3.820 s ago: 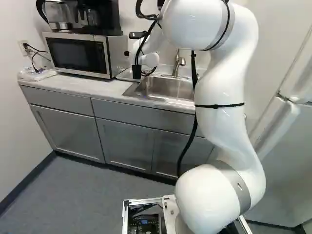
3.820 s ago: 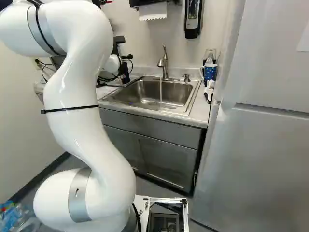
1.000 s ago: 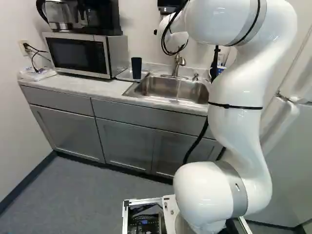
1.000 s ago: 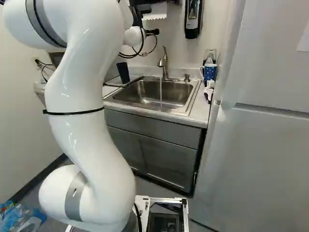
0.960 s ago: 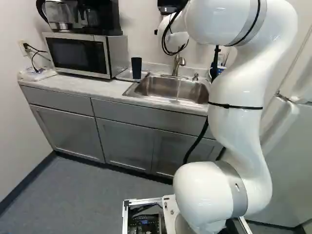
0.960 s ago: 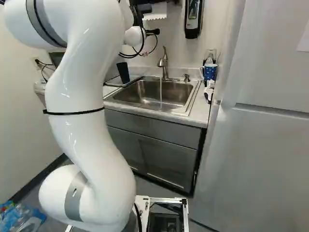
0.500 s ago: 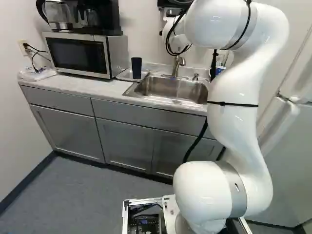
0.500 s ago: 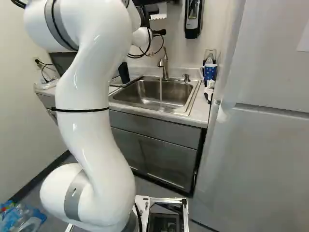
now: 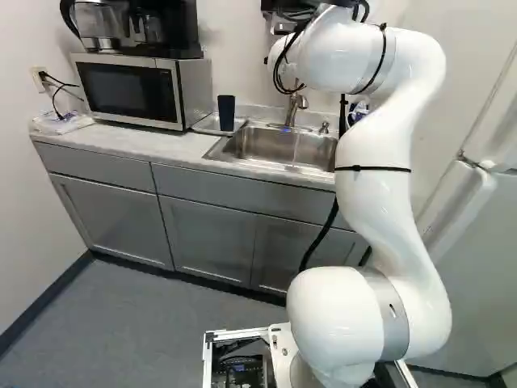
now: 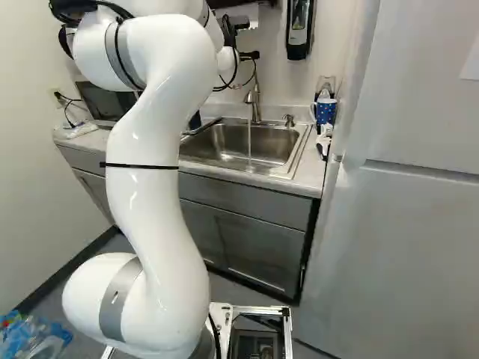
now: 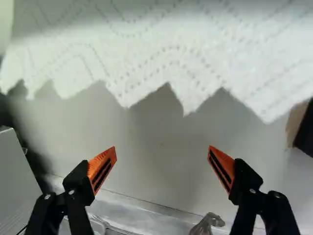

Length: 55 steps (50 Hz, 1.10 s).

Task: Rinse the cup and place it in the tray

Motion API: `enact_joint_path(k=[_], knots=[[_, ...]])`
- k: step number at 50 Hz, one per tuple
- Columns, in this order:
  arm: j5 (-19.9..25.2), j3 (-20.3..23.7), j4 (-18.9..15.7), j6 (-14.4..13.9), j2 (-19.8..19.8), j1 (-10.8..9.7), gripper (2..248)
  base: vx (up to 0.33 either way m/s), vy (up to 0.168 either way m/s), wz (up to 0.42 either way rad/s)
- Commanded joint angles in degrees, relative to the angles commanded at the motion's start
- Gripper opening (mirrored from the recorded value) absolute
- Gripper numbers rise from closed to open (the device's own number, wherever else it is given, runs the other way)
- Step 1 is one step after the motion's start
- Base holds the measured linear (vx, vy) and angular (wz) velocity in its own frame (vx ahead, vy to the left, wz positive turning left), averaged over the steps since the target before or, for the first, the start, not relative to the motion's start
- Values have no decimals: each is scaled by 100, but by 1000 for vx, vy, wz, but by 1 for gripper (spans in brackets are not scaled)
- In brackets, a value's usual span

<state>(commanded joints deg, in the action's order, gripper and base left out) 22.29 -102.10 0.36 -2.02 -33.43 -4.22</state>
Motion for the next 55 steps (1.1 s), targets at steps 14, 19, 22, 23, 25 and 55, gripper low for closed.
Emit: enact_joint_path(k=[14,19,22,23,25,55], knots=[[-341,-71,0,0,-56,1,247,0,0,0],[-456,-71,0,0,-56,1,247,0,0,0],[-511,-71,0,0,-56,1,247,0,0,0],[-526,-71,0,0,-56,1,247,0,0,0],[-556,-71,0,0,-56,1,247,0,0,0],[-895,22,0,0,17,5,247,0,0,0]])
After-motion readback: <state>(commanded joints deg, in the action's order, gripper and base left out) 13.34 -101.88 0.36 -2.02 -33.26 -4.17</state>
